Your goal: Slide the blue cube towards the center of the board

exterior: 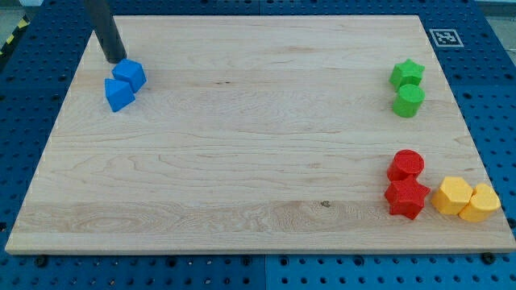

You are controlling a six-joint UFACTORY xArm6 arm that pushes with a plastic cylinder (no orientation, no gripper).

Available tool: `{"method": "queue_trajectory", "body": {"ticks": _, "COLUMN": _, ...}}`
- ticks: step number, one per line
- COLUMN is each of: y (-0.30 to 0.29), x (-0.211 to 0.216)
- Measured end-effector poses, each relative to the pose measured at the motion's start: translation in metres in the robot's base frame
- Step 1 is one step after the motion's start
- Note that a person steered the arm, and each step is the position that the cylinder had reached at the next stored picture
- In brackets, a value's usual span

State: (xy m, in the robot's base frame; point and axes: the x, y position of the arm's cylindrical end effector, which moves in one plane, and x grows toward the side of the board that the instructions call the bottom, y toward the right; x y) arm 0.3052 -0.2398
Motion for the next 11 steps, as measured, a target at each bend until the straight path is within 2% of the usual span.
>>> {"method": "queue_trajectory", "body": {"ticks": 1, "y": -0.025, "x": 0.005}}
{"method": "queue_trajectory", "body": {"ticks": 2, "y": -0.025, "x": 0.008}}
{"method": "queue_trajectory", "body": {"ticks": 3, "y": -0.017, "x": 0.034}}
{"method": "queue_trajectory", "body": {"ticks": 4, "y": -0.017, "x": 0.035}}
{"method": "queue_trajectory", "body": {"ticks": 6, "y": 0.035, "x": 0.033}}
{"method": "queue_trajectory", "body": {"ticks": 7, "y": 0.035, "x": 0.055}}
{"method": "queue_trajectory", "body": {"ticks": 11, "y": 0.128, "x": 0.075}}
